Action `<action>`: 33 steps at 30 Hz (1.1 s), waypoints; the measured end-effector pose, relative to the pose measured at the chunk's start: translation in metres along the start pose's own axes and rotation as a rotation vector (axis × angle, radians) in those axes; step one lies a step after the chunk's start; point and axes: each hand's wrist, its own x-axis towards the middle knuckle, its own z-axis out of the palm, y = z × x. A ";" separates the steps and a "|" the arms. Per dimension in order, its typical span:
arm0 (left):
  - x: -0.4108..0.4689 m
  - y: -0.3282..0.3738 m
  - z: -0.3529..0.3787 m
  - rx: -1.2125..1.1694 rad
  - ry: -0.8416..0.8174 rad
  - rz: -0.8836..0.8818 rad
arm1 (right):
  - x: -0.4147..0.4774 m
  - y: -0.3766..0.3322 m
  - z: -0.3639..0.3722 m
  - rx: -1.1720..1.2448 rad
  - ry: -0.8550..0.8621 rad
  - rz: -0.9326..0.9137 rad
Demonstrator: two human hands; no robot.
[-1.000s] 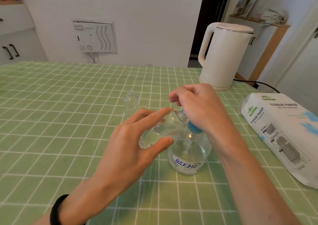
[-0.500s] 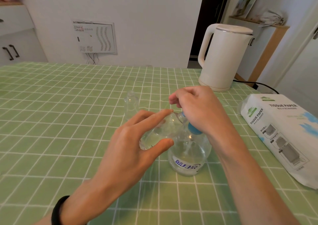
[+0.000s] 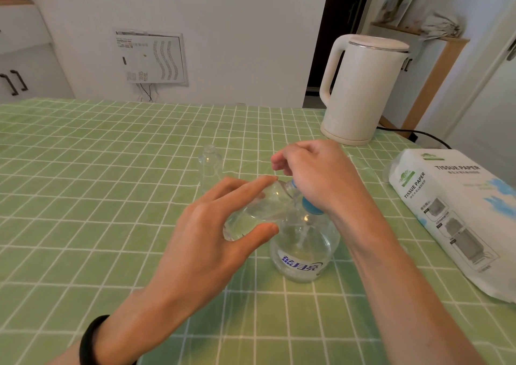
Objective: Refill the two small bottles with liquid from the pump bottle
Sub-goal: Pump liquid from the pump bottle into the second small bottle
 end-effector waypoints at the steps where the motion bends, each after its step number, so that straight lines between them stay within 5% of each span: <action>1: 0.000 0.000 0.000 -0.003 0.002 0.000 | -0.001 -0.001 0.000 -0.007 0.002 -0.013; 25: 0.000 -0.002 -0.001 -0.008 0.011 0.011 | -0.001 0.000 0.000 -0.081 0.057 -0.106; 33: 0.001 -0.003 -0.001 0.007 -0.013 -0.002 | 0.001 0.001 0.002 -0.062 0.012 0.008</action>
